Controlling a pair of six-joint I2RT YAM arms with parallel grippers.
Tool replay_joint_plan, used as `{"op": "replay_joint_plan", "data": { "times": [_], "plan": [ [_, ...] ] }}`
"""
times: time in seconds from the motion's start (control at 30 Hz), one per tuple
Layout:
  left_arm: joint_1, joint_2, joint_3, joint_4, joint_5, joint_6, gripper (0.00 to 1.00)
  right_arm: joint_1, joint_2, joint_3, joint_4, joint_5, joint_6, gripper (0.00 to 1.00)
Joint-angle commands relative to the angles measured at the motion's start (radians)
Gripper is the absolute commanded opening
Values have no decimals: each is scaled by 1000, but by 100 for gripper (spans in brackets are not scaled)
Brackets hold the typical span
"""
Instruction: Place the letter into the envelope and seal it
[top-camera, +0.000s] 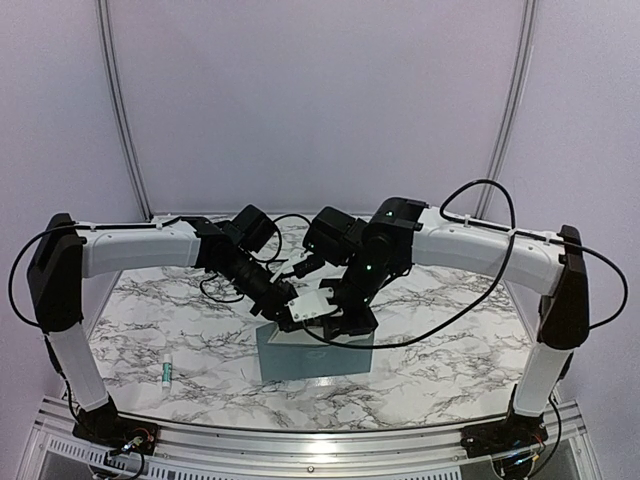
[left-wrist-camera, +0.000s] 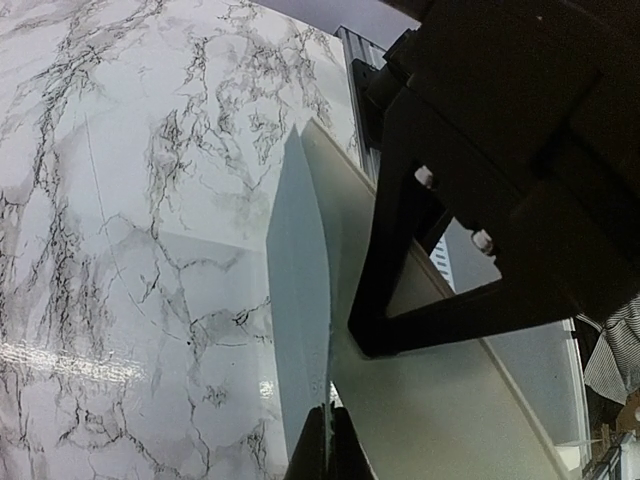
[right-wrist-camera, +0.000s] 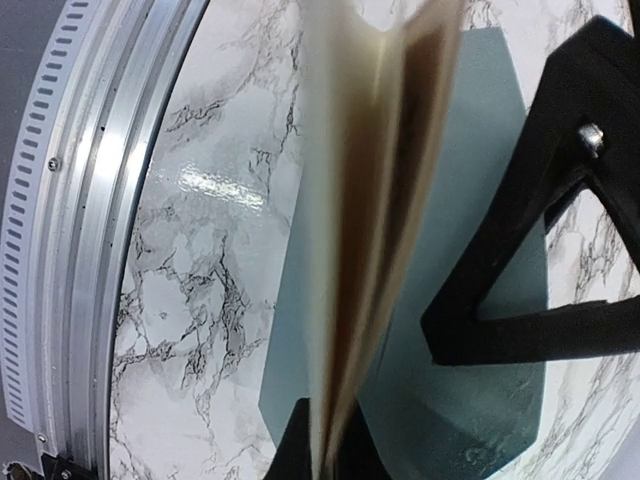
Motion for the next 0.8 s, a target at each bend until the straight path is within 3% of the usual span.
{"op": "replay_joint_plan", "data": {
  "times": [0.0,0.17,0.43,0.77],
  "plan": [
    [-4,16,30,-8,23,0,0,8,-23,-11,26,16,28,7],
    [-5,17,30,-8,22,1,0,1,-59,-28,50,-1,53,16],
    [-5,18,32,-8,27,0,0,-62,-85,-16,70,-99,102,19],
    [-5,16,32,-9,28,-1,0,-89,-59,-24,92,-197,139,11]
  ]
}}
